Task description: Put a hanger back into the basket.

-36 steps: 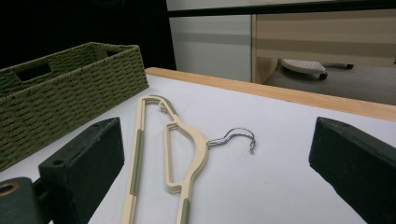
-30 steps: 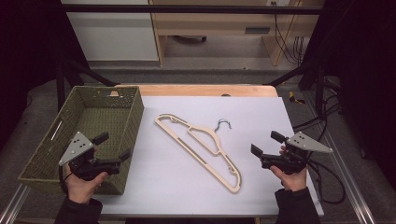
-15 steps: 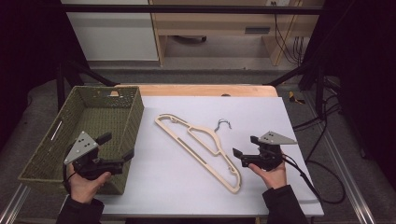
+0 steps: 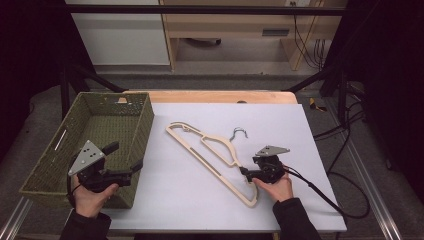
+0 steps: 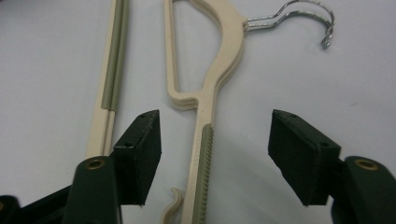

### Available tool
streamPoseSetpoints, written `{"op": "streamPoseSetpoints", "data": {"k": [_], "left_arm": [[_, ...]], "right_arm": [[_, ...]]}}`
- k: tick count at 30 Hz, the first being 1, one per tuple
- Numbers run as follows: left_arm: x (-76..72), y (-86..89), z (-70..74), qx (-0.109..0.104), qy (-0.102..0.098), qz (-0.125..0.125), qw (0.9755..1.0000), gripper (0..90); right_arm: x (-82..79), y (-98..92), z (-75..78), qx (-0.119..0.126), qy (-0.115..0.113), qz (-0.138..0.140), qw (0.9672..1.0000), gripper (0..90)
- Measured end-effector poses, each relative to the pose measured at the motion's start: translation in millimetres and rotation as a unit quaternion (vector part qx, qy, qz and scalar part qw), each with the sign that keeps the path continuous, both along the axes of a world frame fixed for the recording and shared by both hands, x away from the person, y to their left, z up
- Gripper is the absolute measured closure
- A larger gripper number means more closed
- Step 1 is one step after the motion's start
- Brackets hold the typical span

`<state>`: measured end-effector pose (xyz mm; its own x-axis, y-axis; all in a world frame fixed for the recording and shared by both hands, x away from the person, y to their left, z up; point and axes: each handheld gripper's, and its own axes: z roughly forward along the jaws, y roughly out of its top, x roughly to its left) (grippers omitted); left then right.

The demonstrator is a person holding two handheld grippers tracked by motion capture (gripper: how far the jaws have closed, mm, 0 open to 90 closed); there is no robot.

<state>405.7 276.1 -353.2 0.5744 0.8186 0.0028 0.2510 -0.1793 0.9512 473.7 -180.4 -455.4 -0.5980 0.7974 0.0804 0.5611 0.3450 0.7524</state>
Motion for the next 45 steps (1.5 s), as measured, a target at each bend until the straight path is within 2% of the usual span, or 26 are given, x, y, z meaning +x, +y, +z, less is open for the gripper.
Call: {"op": "streamPoseSetpoints", "data": {"k": [6, 7, 8, 9, 13, 14, 17, 18, 19, 20, 21, 22, 28, 37, 40, 43, 45], "left_arm": [[0.0, 0.5, 0.2, -0.004, -0.001, 0.003, 1.0000, 4.0], [0.0, 0.8, 0.2, -0.002, 0.000, 0.003, 1.0000, 4.0], [0.0, 0.7, 0.0, -0.002, 0.001, 0.002, 1.0000, 4.1], [0.0, 0.7, 0.0, -0.002, 0.001, 0.002, 1.0000, 4.1], [-0.2, -0.3, 0.0, -0.001, 0.000, 0.001, 1.0000, 4.2], [-0.3, -0.3, 0.0, -0.001, 0.000, 0.001, 1.0000, 4.2], [-0.2, -0.2, -0.1, -0.002, 0.001, 0.001, 1.0000, 4.3], [0.0, -0.3, -0.3, -0.002, 0.001, 0.001, 1.0000, 4.4], [0.0, -0.3, -0.3, -0.002, 0.001, 0.001, 1.0000, 4.4], [-0.1, -0.8, -0.4, -0.001, 0.001, 0.001, 1.0000, 4.5], [-0.1, -0.8, -0.4, -0.001, 0.001, 0.001, 1.0000, 4.5], [0.0, -1.1, -0.3, -0.001, 0.002, 0.000, 1.0000, 4.5], [0.2, -2.7, -0.5, -0.002, 0.003, 0.001, 1.0000, 4.7], [-2.3, -10.0, 2.3, -0.001, 0.003, -0.008, 1.0000, 5.5], [-1.7, -18.2, 4.2, -0.001, 0.006, -0.015, 0.9999, 6.0], [2.2, -32.1, 6.4, -0.006, 0.012, -0.024, 0.9996, 6.3], [6.6, -45.6, 7.0, -0.001, 0.019, -0.032, 0.9993, 6.5]], "right_arm": [[4.6, 3.1, -9.6, -0.019, 0.025, 0.007, 0.9995, 46.8], [3.9, 6.0, -9.8, -0.014, 0.041, -0.010, 0.9990, 49.1], [5.8, 5.5, -12.4, -0.021, 0.046, -0.004, 0.9987, 52.7], [5.8, 5.5, -12.4, -0.021, 0.046, -0.004, 0.9987, 52.7], [7.8, 8.6, -17.6, -0.024, 0.064, 0.002, 0.9977, 61.8], [7.8, 8.3, -17.6, -0.026, 0.060, 0.002, 0.9978, 64.1], [7.9, 9.0, -17.0, -0.021, 0.067, -0.006, 0.9975, 67.0], [8.2, 8.3, -17.1, -0.023, 0.069, -0.005, 0.9974, 73.6], [8.2, 8.3, -17.1, -0.023, 0.069, -0.005, 0.9974, 73.6], [8.6, 8.6, -16.9, -0.014, 0.079, -0.008, 0.9968, 76.4], [8.6, 8.6, -16.9, -0.014, 0.079, -0.008, 0.9968, 76.4], [8.9, 8.6, -16.1, -0.002, 0.088, -0.012, 0.9961, 77.5], [8.0, 3.1, -9.4, 0.000, 0.073, -0.028, 0.9969, 79.2], [4.6, -0.9, -1.1, 0.006, 0.055, -0.030, 0.9980, 79.7], [0.8, -2.6, 5.5, 0.016, 0.040, -0.031, 0.9986, 79.8], [-1.3, -3.8, 9.0, 0.011, 0.033, -0.032, 0.9989, 79.8], [-4.3, -4.2, 13.8, 0.008, 0.020, -0.031, 0.9993, 79.8]]}}
